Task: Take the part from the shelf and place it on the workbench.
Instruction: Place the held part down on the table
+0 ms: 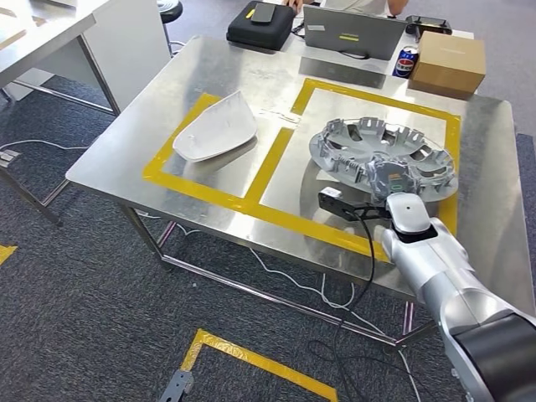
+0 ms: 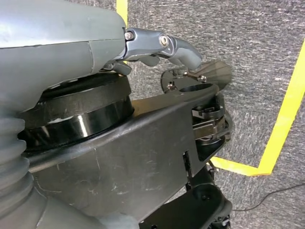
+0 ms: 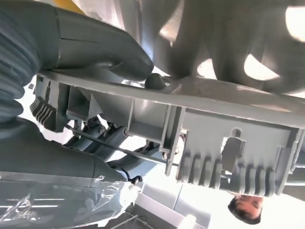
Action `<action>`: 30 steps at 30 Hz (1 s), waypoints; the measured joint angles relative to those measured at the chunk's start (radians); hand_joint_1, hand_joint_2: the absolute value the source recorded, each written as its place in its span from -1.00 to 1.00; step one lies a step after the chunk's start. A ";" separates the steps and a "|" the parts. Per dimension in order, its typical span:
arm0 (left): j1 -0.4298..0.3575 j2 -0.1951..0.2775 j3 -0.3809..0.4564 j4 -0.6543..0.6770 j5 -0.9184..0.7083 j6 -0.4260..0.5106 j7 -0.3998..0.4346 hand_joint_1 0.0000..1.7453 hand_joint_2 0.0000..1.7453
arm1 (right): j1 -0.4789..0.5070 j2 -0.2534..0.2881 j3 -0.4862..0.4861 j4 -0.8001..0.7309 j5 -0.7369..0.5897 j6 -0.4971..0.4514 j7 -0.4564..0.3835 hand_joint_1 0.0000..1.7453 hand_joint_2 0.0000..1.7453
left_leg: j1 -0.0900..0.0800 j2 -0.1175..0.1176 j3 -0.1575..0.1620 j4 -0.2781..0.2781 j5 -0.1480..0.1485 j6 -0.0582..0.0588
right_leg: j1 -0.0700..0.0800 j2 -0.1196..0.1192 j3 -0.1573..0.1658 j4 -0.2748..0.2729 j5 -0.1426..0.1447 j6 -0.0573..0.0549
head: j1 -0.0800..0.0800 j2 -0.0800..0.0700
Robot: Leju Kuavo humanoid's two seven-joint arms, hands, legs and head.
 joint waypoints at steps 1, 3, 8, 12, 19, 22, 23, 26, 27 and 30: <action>0.000 0.000 0.000 0.000 0.001 -0.001 -0.009 -1.00 1.00 | -0.002 0.001 0.000 0.000 0.003 0.002 0.000 -1.00 1.00 | 0.000 0.000 0.000 0.000 0.000 0.000 | 0.000 0.000 0.000 0.000 0.000 0.000 | 0.000 0.000; 0.000 0.000 0.000 0.000 0.000 -0.002 -0.024 -1.00 1.00 | -0.005 0.003 0.002 0.000 0.009 0.006 -0.001 -1.00 1.00 | 0.000 0.000 0.000 0.000 0.000 0.000 | 0.000 0.000 0.000 0.000 0.000 0.000 | 0.000 0.000; 0.000 0.000 -0.001 0.000 0.002 -0.008 -0.030 -1.00 -1.00 | -0.006 0.005 0.005 0.000 0.012 0.011 -0.002 -1.00 1.00 | 0.000 0.000 0.000 0.000 0.000 0.000 | 0.000 0.000 0.000 0.000 0.000 0.000 | 0.000 0.000; -0.001 0.001 -0.001 0.000 0.010 -0.014 -0.023 -1.00 -1.00 | -0.006 0.010 -0.006 -0.001 -0.072 0.024 -0.055 -1.00 1.00 | 0.000 0.000 0.000 0.000 0.000 0.000 | 0.000 0.000 0.000 0.000 0.000 0.000 | 0.000 0.000; -0.001 0.001 0.000 0.000 0.020 0.000 -0.032 -1.00 -1.00 | -0.007 0.048 -0.075 -0.006 -0.194 0.047 -0.120 -1.00 1.00 | 0.000 0.000 0.000 0.000 0.000 0.000 | 0.000 -0.001 0.000 0.000 0.000 -0.001 | 0.000 0.000; -0.001 0.000 0.000 0.000 0.029 0.004 -0.068 -1.00 -1.00 | -0.011 0.051 -0.078 -0.013 -0.198 0.049 -0.125 -1.00 1.00 | 0.000 0.000 0.000 0.000 0.000 0.000 | 0.000 -0.001 0.000 0.000 0.000 -0.001 | 0.000 0.000; -0.001 -0.001 0.000 0.000 0.032 0.002 -0.075 -1.00 -1.00 | -0.013 0.051 -0.078 -0.017 -0.203 0.051 -0.129 -1.00 1.00 | 0.000 0.000 0.000 0.000 0.000 0.000 | 0.000 -0.001 0.000 0.000 0.000 -0.001 | 0.000 0.000; -0.001 -0.001 0.001 0.000 0.044 -0.008 -0.080 -1.00 -1.00 | -0.023 0.051 -0.081 -0.029 -0.244 0.053 -0.161 -1.00 1.00 | 0.000 0.000 0.000 0.000 0.000 0.000 | 0.000 0.000 0.000 0.000 0.000 -0.001 | 0.000 0.000; -0.001 -0.001 0.002 0.000 0.049 -0.010 -0.080 -1.00 -1.00 | -0.027 0.049 -0.085 -0.036 -0.268 0.052 -0.178 -1.00 1.00 | 0.000 0.000 0.000 0.000 0.000 0.000 | 0.000 0.000 -0.001 0.000 0.000 -0.001 | 0.000 0.000; -0.001 0.000 0.009 0.000 0.062 -0.012 -0.080 -1.00 -1.00 | -0.043 0.039 -0.101 -0.063 -0.337 0.050 -0.221 -1.00 1.00 | 0.000 0.000 0.000 0.000 0.000 0.000 | 0.000 0.000 -0.001 0.000 0.000 -0.001 | 0.000 0.000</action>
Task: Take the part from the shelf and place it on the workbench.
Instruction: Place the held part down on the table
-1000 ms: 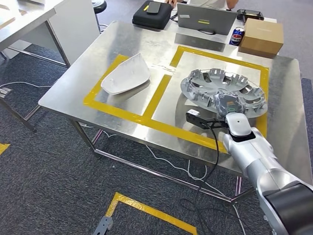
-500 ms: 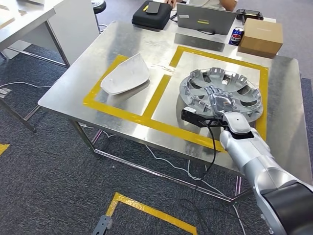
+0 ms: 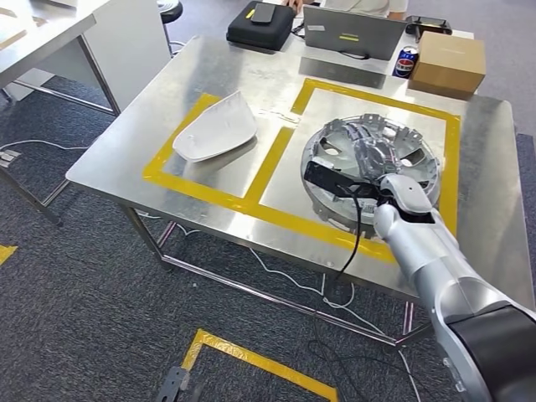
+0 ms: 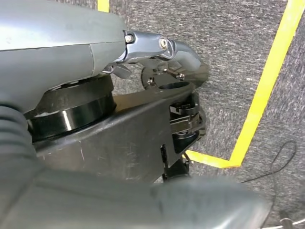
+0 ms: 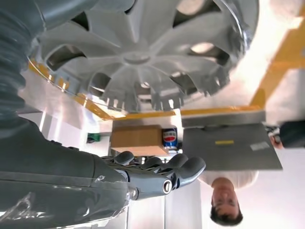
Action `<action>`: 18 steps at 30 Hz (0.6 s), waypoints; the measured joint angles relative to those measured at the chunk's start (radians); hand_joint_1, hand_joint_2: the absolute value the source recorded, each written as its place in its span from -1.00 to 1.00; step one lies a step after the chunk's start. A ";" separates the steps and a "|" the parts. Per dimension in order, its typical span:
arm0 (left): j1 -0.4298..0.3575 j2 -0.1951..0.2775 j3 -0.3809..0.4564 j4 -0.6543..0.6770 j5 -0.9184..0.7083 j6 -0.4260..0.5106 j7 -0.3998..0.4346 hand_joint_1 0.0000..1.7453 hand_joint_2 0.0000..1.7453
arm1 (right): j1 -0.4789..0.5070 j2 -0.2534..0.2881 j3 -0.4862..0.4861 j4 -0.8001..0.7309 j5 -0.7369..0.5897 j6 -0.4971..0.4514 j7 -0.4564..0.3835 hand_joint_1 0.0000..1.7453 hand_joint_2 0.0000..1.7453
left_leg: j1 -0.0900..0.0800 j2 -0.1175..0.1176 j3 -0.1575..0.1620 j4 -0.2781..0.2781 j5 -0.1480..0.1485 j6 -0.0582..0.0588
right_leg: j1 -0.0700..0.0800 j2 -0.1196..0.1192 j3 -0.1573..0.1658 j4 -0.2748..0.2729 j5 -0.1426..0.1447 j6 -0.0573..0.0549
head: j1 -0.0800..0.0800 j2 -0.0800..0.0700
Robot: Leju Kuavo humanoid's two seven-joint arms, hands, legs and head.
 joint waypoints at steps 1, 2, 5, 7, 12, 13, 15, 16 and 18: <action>0.000 0.000 0.003 0.000 0.005 -0.001 0.000 -1.00 -1.00 | -0.006 -0.007 -0.002 -0.012 -0.019 0.001 -0.011 -1.00 1.00 | 0.000 0.000 0.000 0.000 0.000 0.000 | 0.000 0.000 0.000 0.000 0.000 0.000 | 0.000 0.000; 0.000 0.000 0.007 0.000 0.010 -0.001 0.000 -1.00 -1.00 | -0.012 -0.016 -0.003 -0.025 -0.040 0.003 -0.022 -1.00 1.00 | 0.000 0.000 0.000 0.000 0.000 0.000 | 0.000 0.000 0.000 0.000 0.000 0.000 | 0.000 0.000; 0.001 0.001 0.019 0.000 0.026 -0.005 -0.005 -1.00 -1.00 | -0.022 -0.061 -0.004 -0.084 -0.121 0.012 -0.042 -1.00 1.00 | 0.000 0.000 0.000 0.000 0.000 0.000 | 0.000 0.000 0.000 0.000 0.000 0.000 | 0.000 0.000; 0.002 0.001 0.028 0.000 0.037 -0.006 -0.016 -1.00 -1.00 | -0.019 -0.119 -0.002 -0.163 -0.198 0.018 -0.043 -1.00 1.00 | -0.001 -0.001 0.000 0.000 0.000 0.001 | -0.001 -0.002 0.000 0.000 0.000 0.000 | 0.000 0.000; 0.007 0.002 0.047 0.000 0.047 0.006 -0.060 -1.00 -1.00 | 0.019 -0.357 -0.013 -0.446 -0.385 0.004 0.003 -1.00 1.00 | -0.002 -0.008 -0.001 0.001 -0.001 0.003 | -0.002 -0.009 0.003 -0.002 -0.001 0.002 | 0.000 0.000; 0.008 0.002 0.049 0.000 0.047 0.006 -0.068 -1.00 -1.00 | 0.039 -0.412 -0.026 -0.507 -0.415 -0.006 0.015 -1.00 1.00 | -0.002 -0.009 -0.001 0.001 -0.001 0.004 | -0.002 -0.010 0.004 -0.003 -0.002 0.003 | 0.000 0.000; 0.010 0.003 0.052 0.000 0.048 0.006 -0.082 -1.00 -1.00 | 0.085 -0.515 -0.065 -0.625 -0.464 -0.019 0.033 -1.00 1.00 | -0.003 -0.011 -0.001 0.001 -0.002 0.005 | -0.002 -0.012 0.005 -0.003 -0.003 0.004 | 0.001 0.000; 0.011 0.003 0.054 0.000 0.048 0.006 -0.087 -1.00 -1.00 | 0.107 -0.560 -0.088 -0.677 -0.480 -0.020 0.038 -1.00 1.00 | -0.003 -0.011 -0.001 0.001 -0.003 0.005 | -0.003 -0.012 0.005 -0.003 -0.003 0.004 | 0.001 0.000; 0.013 0.003 0.058 0.000 0.050 0.002 -0.092 -1.00 -1.00 | 0.142 -0.628 -0.128 -0.757 -0.498 -0.026 0.045 -1.00 0.50 | -0.004 -0.010 0.000 0.001 -0.004 0.004 | -0.003 -0.008 0.005 -0.003 -0.003 0.005 | 0.000 0.000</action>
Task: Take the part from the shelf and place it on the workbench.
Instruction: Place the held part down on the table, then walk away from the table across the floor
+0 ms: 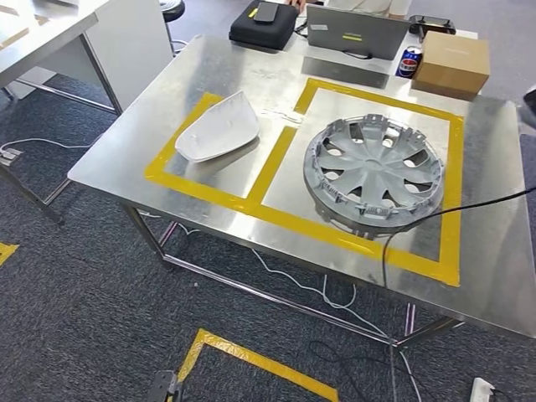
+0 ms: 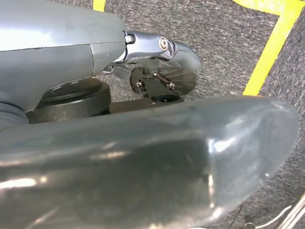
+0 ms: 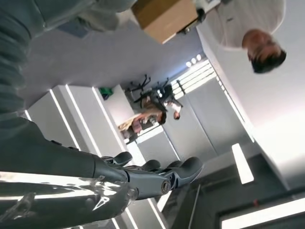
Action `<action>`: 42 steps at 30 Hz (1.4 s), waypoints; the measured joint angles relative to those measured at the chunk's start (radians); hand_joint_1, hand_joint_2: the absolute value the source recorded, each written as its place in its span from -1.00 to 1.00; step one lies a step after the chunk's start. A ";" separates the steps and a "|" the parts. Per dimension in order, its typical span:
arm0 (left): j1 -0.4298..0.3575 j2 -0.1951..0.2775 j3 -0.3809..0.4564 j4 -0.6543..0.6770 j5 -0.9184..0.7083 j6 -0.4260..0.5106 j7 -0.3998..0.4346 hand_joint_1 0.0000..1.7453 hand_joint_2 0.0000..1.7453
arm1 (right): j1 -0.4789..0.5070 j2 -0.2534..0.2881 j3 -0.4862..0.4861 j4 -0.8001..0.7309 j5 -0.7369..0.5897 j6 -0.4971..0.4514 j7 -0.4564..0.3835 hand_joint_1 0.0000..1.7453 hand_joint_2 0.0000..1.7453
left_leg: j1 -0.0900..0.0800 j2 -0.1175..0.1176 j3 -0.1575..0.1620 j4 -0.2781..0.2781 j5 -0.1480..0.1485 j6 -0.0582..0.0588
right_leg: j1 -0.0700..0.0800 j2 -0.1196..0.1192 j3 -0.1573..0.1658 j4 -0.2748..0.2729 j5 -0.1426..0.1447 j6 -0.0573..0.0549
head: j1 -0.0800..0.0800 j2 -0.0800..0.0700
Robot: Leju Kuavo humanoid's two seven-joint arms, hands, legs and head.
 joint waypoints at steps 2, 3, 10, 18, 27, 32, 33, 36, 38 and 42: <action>-0.002 0.000 0.004 0.000 0.007 -0.008 -0.005 -1.00 -1.00 | 0.047 -0.061 -0.037 -0.073 -0.027 -0.044 0.002 -1.00 -0.50 | 0.000 0.002 0.003 0.000 -0.001 0.000 | 0.000 0.002 -0.001 0.000 -0.001 0.001 | -0.001 0.000; -0.003 -0.001 0.005 0.000 0.010 0.000 -0.006 -1.00 -1.00 | 0.084 -0.093 -0.064 -0.113 -0.056 -0.085 -0.007 -1.00 -1.00 | 0.001 0.000 0.004 0.000 -0.001 0.000 | 0.000 0.000 0.000 0.000 -0.003 0.002 | -0.001 0.000; 0.004 -0.003 0.013 0.000 0.022 0.210 -0.042 -1.00 -1.00 | 0.663 -0.034 -0.753 -0.580 -0.588 -0.230 -0.346 -1.00 -1.00 | 0.005 -0.025 0.012 -0.001 -0.010 -0.002 | 0.005 -0.025 0.022 -0.001 -0.019 0.000 | 0.000 0.000; -0.003 -0.009 0.020 0.000 -0.006 0.226 -0.033 -1.00 -1.00 | 0.849 0.522 -1.382 -0.735 -0.890 -0.154 -0.610 -1.00 -1.00 | 0.008 -0.015 0.030 -0.002 -0.024 -0.011 | 0.007 -0.011 0.031 -0.001 -0.029 -0.005 | 0.001 0.000; -0.015 -0.010 0.017 0.004 -0.003 0.218 -0.070 -1.00 -1.00 | 0.868 0.809 -1.575 -0.634 -0.940 -0.243 -0.595 -1.00 -1.00 | 0.010 -0.005 0.039 -0.003 -0.029 -0.013 | 0.010 -0.004 0.032 0.000 -0.034 -0.011 | 0.001 0.000; -0.031 -0.011 0.018 0.009 0.008 0.272 -0.066 -1.00 -1.00 | 0.868 0.890 -1.587 -0.263 -0.911 -0.317 -0.594 -1.00 -1.00 | 0.012 -0.005 0.041 -0.003 -0.030 -0.014 | 0.012 -0.003 0.033 0.000 -0.034 -0.011 | 0.001 0.000; -0.034 -0.011 0.017 0.009 0.006 0.299 -0.066 -1.00 -1.00 | 0.865 0.901 -1.588 -0.182 -0.908 -0.318 -0.597 -1.00 -1.00 | 0.012 -0.005 0.041 -0.003 -0.030 -0.014 | 0.012 -0.003 0.034 0.000 -0.035 -0.011 | 0.001 0.000; -0.038 -0.012 0.018 0.008 0.011 0.358 -0.066 -1.00 -1.00 | 0.855 0.926 -1.594 0.026 -0.898 -0.332 -0.610 -1.00 -1.00 | 0.012 -0.005 0.042 -0.004 -0.030 -0.014 | 0.012 -0.004 0.034 0.000 -0.035 -0.012 | 0.001 0.000; -0.039 -0.011 0.018 0.008 0.025 0.377 -0.063 -1.00 -1.00 | 0.847 0.923 -1.595 0.141 -0.858 -0.369 -0.558 -1.00 -1.00 | 0.012 -0.005 0.042 -0.004 -0.030 -0.014 | 0.013 -0.003 0.037 0.001 -0.036 -0.013 | 0.000 0.000; -0.038 -0.007 0.023 0.008 0.049 0.361 -0.032 -1.00 -1.00 | 0.812 0.838 -1.543 0.462 -0.706 -0.349 -0.343 -1.00 -1.00 | 0.012 -0.005 0.043 -0.004 -0.030 -0.014 | 0.012 -0.003 0.041 0.001 -0.036 -0.014 | 0.000 0.000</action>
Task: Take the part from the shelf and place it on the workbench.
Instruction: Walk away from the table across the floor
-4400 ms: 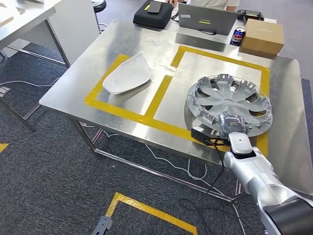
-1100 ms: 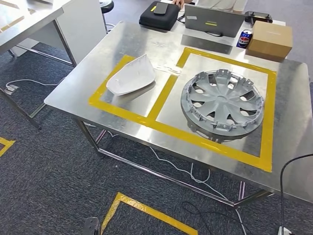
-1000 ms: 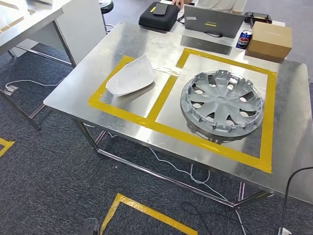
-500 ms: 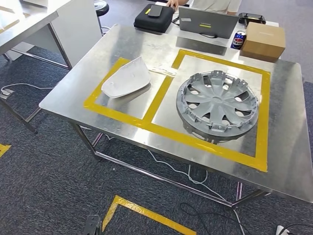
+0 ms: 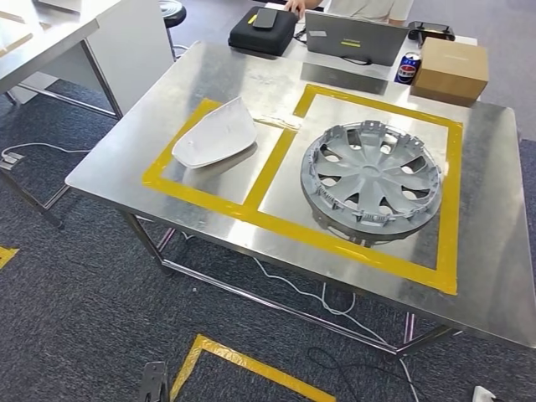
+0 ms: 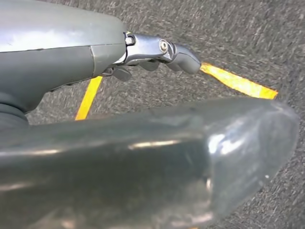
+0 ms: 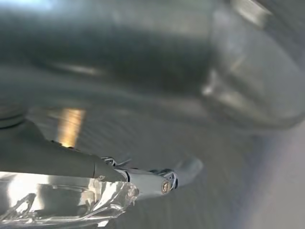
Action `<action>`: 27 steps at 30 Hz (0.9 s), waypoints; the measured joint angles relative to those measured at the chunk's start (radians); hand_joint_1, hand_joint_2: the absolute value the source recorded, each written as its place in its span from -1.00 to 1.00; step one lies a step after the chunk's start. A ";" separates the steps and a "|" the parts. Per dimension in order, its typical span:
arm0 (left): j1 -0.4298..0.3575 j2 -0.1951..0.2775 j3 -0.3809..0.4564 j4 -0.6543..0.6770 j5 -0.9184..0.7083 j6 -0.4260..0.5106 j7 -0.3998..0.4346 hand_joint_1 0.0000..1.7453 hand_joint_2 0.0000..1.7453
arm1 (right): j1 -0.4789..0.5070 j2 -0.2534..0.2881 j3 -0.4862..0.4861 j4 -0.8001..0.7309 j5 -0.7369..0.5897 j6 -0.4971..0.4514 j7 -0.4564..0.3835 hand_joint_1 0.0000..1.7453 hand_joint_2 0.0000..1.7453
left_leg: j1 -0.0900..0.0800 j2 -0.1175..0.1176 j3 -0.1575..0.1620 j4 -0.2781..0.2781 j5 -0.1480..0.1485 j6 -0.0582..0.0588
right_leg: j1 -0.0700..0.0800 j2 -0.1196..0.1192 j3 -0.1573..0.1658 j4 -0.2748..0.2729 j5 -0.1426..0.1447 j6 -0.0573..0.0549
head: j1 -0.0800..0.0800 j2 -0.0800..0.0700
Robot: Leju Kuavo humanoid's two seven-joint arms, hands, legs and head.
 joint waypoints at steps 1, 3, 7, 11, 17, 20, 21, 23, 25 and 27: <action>0.001 0.001 0.002 0.000 0.001 -0.004 0.005 -1.00 -1.00 | -0.009 -0.021 0.019 0.067 0.021 0.012 0.026 -1.00 -1.00 | 0.000 0.000 0.001 0.000 0.000 0.000 | -0.001 0.000 -0.001 0.000 0.000 0.000 | 0.000 0.000; 0.002 0.002 0.004 0.000 0.001 -0.012 0.017 -1.00 -1.00 | -0.026 -0.051 0.050 0.168 0.058 0.034 0.070 -1.00 -1.00 | -0.001 0.000 0.002 0.000 -0.001 0.000 | -0.001 -0.001 -0.004 0.000 -0.002 0.001 | 0.000 0.000; 0.004 0.005 0.008 0.000 0.002 -0.077 0.086 -1.00 -1.00 | -0.029 -0.085 0.194 0.313 0.355 0.103 0.277 -1.00 -1.00 | -0.003 0.000 0.001 0.002 -0.003 0.003 | -0.003 -0.001 0.003 -0.001 -0.001 0.003 | 0.000 0.000; 0.007 0.007 0.010 0.000 -0.031 -0.121 0.165 -1.00 -1.00 | -0.026 -0.087 0.543 0.404 0.842 0.127 0.393 -1.00 -1.00 | -0.008 0.000 0.002 0.004 -0.007 0.008 | -0.009 0.000 0.004 -0.001 -0.001 0.008 | 0.000 0.000; 0.009 0.002 -0.031 0.000 -0.151 -0.123 0.265 -1.00 -1.00 | -0.041 -0.077 0.922 0.453 1.112 0.142 0.426 -1.00 -1.00 | -0.006 0.005 0.012 -0.020 0.012 0.030 | -0.015 -0.005 -0.020 0.060 -0.053 0.022 | 0.003 0.000; 0.009 -0.001 -0.080 0.000 -0.215 -0.100 0.304 -1.00 -1.00 | -0.063 -0.064 1.036 0.459 1.159 0.155 0.400 -1.00 -1.00 | -0.008 0.014 0.009 -0.020 0.014 0.031 | -0.014 -0.005 -0.095 0.246 -0.146 0.025 | 0.005 0.000; 0.008 -0.001 -0.094 0.000 -0.222 -0.097 0.301 -1.00 -1.00 | -0.069 -0.060 1.064 0.461 1.167 0.166 0.395 -1.00 -1.00 | -0.008 0.015 0.008 -0.020 0.015 0.030 | -0.014 -0.005 -0.103 0.272 -0.148 0.026 | 0.005 0.000; 0.008 -0.002 -0.111 0.000 -0.219 -0.100 0.291 -1.00 -1.00 | -0.075 -0.056 1.106 0.463 1.174 0.186 0.399 -1.00 -1.00 | -0.005 0.015 0.006 -0.018 0.017 0.025 | -0.017 -0.006 -0.062 0.208 -0.099 0.030 | 0.005 0.000; 0.007 -0.001 -0.119 0.000 -0.214 -0.110 0.287 -1.00 -1.00 | -0.075 -0.052 1.131 0.466 1.177 0.195 0.420 -1.00 -1.00 | -0.003 0.013 0.003 -0.013 0.021 0.013 | -0.020 -0.004 0.011 0.075 -0.048 0.035 | 0.006 0.000; 0.007 0.000 -0.124 0.000 -0.216 -0.113 0.284 -1.00 -1.00 | -0.072 -0.049 1.146 0.470 1.177 0.202 0.452 -1.00 -1.00 | -0.006 0.011 -0.001 -0.008 0.026 -0.003 | -0.020 0.004 0.039 0.018 -0.034 0.026 | 0.004 0.000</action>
